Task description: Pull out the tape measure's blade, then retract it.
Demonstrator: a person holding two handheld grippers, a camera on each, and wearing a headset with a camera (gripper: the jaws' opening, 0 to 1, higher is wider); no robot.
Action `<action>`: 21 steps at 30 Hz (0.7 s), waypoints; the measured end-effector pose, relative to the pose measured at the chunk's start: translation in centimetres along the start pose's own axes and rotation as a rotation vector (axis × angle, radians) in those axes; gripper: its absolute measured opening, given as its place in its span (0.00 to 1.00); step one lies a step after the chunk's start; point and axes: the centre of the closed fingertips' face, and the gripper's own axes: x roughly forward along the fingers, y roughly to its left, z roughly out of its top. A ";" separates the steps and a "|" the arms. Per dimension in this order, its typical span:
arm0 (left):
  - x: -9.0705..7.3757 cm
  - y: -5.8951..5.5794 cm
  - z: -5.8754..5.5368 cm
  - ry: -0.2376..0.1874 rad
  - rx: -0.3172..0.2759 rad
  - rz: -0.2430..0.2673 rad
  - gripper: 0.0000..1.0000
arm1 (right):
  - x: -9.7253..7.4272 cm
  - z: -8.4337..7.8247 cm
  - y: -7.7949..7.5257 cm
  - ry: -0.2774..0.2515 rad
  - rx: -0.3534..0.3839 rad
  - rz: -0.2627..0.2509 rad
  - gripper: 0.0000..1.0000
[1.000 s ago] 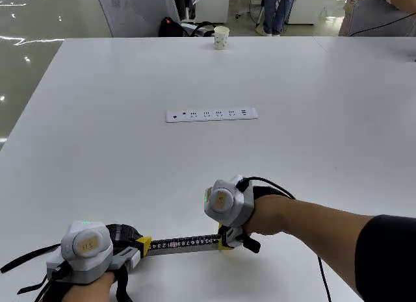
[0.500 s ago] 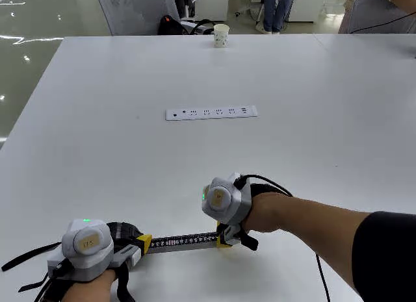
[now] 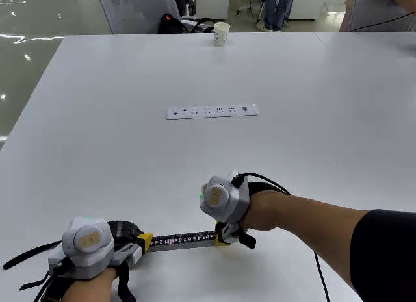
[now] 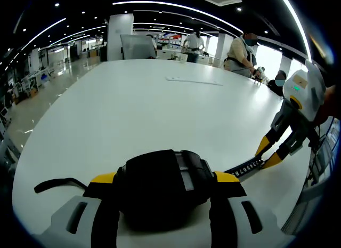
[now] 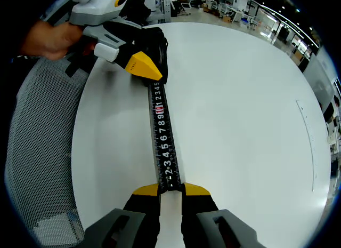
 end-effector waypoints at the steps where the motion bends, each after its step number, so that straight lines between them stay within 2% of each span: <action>1: 0.0 0.0 0.0 0.000 0.000 0.000 0.64 | 0.0 0.0 0.0 0.000 0.001 -0.001 0.11; 21: 0.0 0.0 0.0 0.003 -0.001 -0.004 0.64 | 0.2 0.5 0.1 -0.002 0.000 -0.005 0.11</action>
